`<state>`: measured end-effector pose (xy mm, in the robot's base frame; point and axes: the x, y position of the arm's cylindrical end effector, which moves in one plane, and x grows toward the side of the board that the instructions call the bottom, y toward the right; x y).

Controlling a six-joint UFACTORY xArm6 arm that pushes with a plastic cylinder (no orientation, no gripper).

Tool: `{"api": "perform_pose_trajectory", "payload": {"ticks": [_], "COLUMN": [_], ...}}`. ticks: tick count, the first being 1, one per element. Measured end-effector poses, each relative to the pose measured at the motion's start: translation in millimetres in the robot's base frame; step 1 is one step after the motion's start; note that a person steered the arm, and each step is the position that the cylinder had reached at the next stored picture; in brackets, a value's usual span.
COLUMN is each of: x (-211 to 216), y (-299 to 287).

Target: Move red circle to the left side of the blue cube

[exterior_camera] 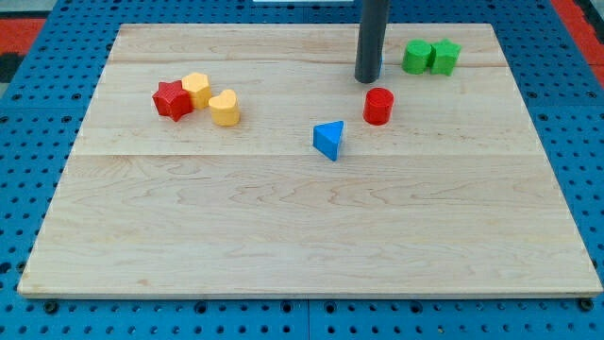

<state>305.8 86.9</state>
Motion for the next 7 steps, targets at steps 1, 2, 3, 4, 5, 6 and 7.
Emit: {"api": "perform_pose_trajectory", "payload": {"ticks": [1, 2, 3, 4, 5, 6, 7], "x": [-6, -17, 20, 51, 57, 56, 81], "y": [0, 0, 27, 76, 66, -46, -71]}}
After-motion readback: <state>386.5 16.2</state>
